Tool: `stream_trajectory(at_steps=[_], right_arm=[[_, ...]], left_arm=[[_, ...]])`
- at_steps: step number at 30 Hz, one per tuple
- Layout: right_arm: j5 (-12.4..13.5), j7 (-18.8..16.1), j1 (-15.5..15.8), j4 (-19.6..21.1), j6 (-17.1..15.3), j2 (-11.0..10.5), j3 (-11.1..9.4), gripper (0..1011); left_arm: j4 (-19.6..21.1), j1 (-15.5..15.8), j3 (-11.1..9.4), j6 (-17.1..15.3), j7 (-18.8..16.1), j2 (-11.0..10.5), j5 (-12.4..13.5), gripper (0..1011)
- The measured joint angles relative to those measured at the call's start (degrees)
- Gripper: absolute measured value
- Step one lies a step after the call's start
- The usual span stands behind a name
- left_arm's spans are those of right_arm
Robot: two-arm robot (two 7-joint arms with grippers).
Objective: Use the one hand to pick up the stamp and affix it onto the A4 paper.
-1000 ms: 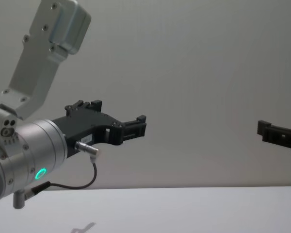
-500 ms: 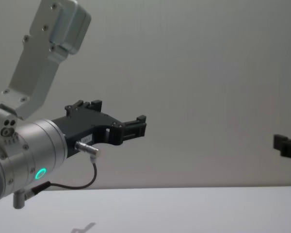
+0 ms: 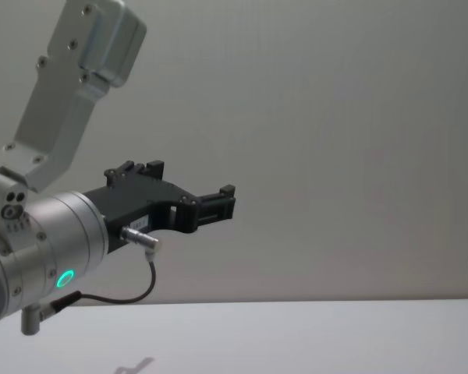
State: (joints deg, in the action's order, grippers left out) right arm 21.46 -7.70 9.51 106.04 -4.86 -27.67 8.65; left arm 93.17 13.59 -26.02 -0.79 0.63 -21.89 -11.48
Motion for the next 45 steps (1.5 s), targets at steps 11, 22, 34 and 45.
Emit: stream_trajectory(at_steps=[11,22,34,45], right_arm=[[0.3,-1.5,1.5,-0.6,0.2,-1.1,-0.5,1001],[-0.6,-4.2,1.0,-3.0,0.4,-0.9,-0.1,1001],[-3.0,-6.7,0.2,-5.2,-1.2,-0.6,0.6,1001],[-4.4,-7.6,-0.1,-6.6,-2.2,-0.7,0.7,1001]], left_arm=[[0.0,0.0,0.0,0.0,0.0,0.0,0.0,1001],[0.0,0.0,0.0,0.0,0.0,0.0,0.0,1001],[0.0,0.0,0.0,0.0,0.0,0.0,0.0,1001],[0.0,0.0,0.0,0.0,0.0,0.0,0.0,1001]])
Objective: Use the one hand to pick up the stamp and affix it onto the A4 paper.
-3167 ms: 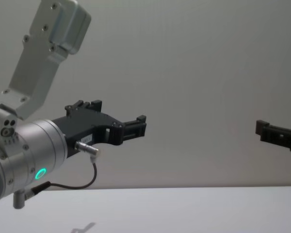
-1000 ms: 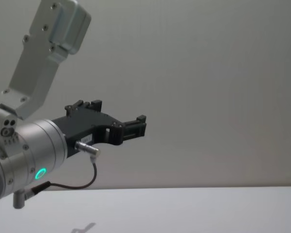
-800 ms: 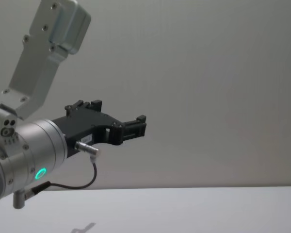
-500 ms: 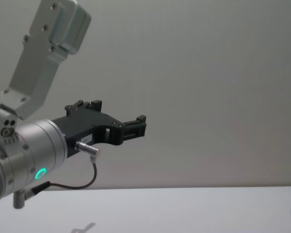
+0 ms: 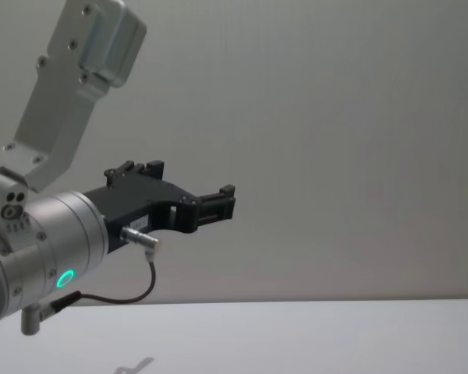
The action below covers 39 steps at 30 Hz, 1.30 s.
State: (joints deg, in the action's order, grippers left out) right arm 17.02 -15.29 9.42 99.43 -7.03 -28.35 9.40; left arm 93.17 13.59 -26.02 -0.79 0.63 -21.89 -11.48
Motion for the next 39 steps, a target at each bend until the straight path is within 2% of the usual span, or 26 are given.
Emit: stream_trajectory(at_steps=[23,39], right_arm=[[-1.8,-0.7,-0.3,-1.7,-1.6,0.5,0.6,1001],[-3.3,-0.5,-1.1,-3.2,-2.2,1.8,1.5,1001]], left_arm=[[0.0,0.0,0.0,0.0,0.0,0.0,0.0,1001],[0.0,0.0,0.0,0.0,0.0,0.0,0.0,1001]])
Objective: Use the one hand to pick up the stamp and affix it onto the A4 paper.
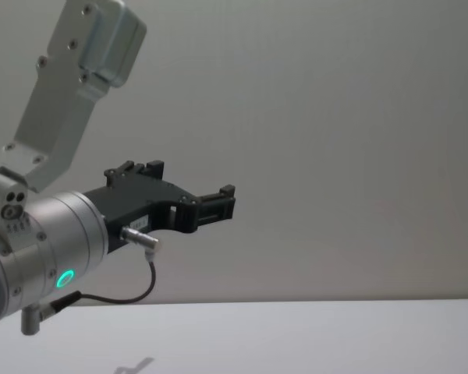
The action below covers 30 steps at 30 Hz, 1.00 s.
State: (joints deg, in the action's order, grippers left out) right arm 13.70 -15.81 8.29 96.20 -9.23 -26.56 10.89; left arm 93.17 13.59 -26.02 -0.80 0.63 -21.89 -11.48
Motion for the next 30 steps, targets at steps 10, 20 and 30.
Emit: stream_trajectory(at_steps=[10,20,30], right_arm=[[-1.0,0.2,-0.8,-1.0,-0.4,1.1,0.7,1001],[-2.1,0.4,-1.8,-2.1,-0.5,2.3,1.5,1001],[-2.9,0.8,-2.4,-3.1,-0.4,3.3,2.0,788]], left_arm=[[0.0,0.0,0.0,0.0,0.0,0.0,0.0,1001],[0.0,0.0,0.0,0.0,0.0,0.0,0.0,1001],[0.0,0.0,0.0,0.0,0.0,0.0,0.0,1001]])
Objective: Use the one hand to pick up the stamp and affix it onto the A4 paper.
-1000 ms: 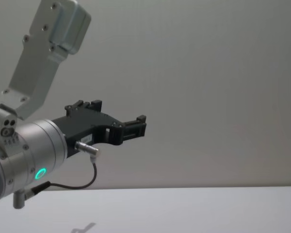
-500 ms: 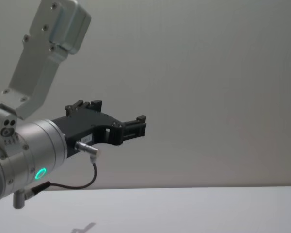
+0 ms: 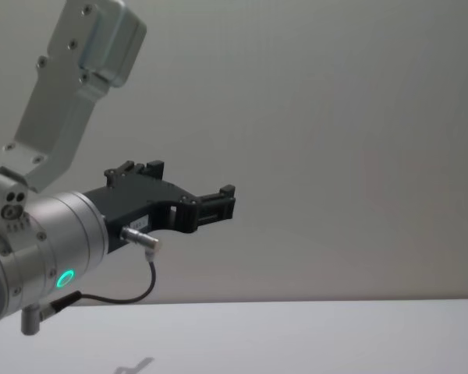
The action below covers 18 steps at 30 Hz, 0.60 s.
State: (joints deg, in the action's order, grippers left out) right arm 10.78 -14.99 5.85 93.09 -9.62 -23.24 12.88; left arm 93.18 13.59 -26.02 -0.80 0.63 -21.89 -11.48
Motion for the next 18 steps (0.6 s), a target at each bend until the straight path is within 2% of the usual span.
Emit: stream_trajectory(at_steps=[3,4,6,10,16,18], right_arm=[[-0.1,0.0,-0.1,-0.1,0.1,0.1,0.1,734],[-0.1,0.1,-0.1,-0.2,0.2,0.2,0.1,674],[-0.2,0.1,-0.1,-0.3,0.2,0.2,0.2,632],[-0.3,0.1,-0.1,-0.4,0.4,0.4,0.2,474],[-0.3,0.2,0.0,-0.4,0.5,0.5,0.3,312],[-0.3,0.2,0.1,-0.4,0.6,0.5,0.3,229]], left_arm=[[0.0,0.0,0.0,0.0,0.0,0.0,0.0,1001],[0.0,0.0,0.0,0.0,0.0,0.0,0.0,1001],[0.0,0.0,0.0,0.0,0.0,0.0,0.0,1001],[0.0,0.0,0.0,0.0,0.0,0.0,0.0,1001],[0.0,0.0,0.0,0.0,0.0,0.0,0.0,1001],[0.0,0.0,0.0,0.0,0.0,0.0,0.0,1001]])
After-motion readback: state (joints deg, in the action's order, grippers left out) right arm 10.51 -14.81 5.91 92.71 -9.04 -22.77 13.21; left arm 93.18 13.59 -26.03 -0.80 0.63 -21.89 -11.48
